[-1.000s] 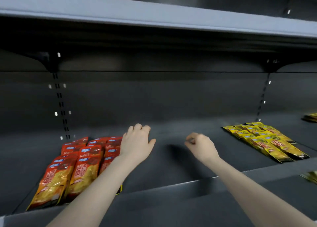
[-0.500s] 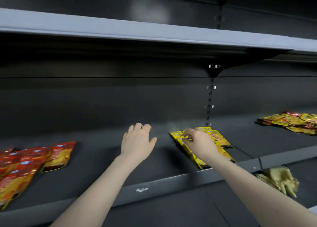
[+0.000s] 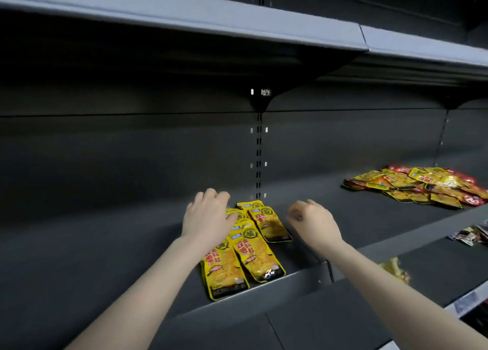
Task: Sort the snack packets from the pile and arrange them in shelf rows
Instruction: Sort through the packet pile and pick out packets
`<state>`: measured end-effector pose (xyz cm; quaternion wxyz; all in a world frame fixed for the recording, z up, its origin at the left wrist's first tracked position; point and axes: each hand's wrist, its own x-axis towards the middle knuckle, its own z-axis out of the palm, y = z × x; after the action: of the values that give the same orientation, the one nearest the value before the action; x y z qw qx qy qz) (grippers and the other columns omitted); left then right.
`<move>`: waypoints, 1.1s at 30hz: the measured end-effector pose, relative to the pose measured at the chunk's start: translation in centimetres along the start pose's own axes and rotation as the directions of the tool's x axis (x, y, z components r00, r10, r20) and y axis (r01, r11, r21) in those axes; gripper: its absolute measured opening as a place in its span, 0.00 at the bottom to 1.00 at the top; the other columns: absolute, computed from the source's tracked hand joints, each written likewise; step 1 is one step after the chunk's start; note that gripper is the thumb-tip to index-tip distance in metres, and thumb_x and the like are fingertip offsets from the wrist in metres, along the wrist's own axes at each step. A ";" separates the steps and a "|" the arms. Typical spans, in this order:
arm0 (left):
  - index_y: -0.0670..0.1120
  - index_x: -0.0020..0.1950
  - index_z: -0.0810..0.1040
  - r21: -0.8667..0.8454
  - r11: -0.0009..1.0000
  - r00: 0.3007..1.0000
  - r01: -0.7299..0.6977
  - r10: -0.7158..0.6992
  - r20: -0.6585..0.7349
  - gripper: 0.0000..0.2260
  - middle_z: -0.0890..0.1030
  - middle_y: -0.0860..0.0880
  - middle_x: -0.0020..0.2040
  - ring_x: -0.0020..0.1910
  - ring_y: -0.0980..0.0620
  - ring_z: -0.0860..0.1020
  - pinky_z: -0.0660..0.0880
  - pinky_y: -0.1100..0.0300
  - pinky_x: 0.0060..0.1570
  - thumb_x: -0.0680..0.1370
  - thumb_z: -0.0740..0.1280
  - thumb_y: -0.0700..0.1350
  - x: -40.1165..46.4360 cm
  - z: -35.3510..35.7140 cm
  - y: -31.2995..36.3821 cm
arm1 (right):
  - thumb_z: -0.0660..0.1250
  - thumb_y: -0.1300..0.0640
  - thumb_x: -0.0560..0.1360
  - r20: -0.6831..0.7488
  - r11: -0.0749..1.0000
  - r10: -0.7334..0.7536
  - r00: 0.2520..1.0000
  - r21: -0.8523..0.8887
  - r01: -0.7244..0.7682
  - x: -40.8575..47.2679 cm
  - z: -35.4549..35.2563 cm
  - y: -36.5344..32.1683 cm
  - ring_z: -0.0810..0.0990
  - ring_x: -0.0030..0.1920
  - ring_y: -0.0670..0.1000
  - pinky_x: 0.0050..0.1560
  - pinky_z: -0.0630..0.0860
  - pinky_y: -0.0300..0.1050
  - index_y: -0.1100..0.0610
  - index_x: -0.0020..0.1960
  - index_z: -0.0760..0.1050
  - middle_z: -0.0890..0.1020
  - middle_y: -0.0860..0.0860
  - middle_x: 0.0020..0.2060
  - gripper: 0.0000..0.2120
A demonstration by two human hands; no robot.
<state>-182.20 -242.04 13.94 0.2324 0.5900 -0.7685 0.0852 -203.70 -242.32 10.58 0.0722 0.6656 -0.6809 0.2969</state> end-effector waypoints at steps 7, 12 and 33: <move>0.50 0.70 0.67 0.032 0.999 0.999 -0.008 0.006 0.044 0.20 0.70 0.48 0.64 0.65 0.46 0.67 0.66 0.53 0.62 0.79 0.59 0.56 6.3 2.8 4.0 | 0.60 0.55 0.78 0.004 0.998 -0.001 1.000 -0.062 0.001 5.6 -0.4 7.0 0.76 0.54 0.57 0.51 0.69 0.44 0.56 0.58 0.75 0.77 0.54 0.52 0.12; 0.49 0.68 0.69 0.100 0.995 0.998 0.024 -0.029 0.049 0.20 0.71 0.48 0.63 0.64 0.46 0.67 0.66 0.54 0.61 0.79 0.60 0.56 9.5 4.3 7.8 | 0.60 0.54 0.78 -0.019 0.992 -0.027 0.999 -0.124 0.024 9.4 -1.0 13.0 0.76 0.54 0.58 0.51 0.69 0.46 0.55 0.58 0.75 0.77 0.54 0.51 0.12; 0.48 0.70 0.67 0.109 0.964 0.956 0.243 -0.257 0.142 0.21 0.69 0.46 0.65 0.65 0.46 0.66 0.67 0.54 0.60 0.79 0.59 0.57 17.5 17.5 42.4 | 0.62 0.48 0.77 0.112 0.974 -0.141 0.984 -0.162 0.158 18.4 -9.2 47.8 0.75 0.59 0.57 0.54 0.71 0.46 0.54 0.60 0.75 0.78 0.55 0.54 0.15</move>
<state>-230.27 -252.07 12.64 0.1542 0.6973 -0.6987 0.0438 -253.69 -256.58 12.43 0.1170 0.7203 -0.6545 0.1978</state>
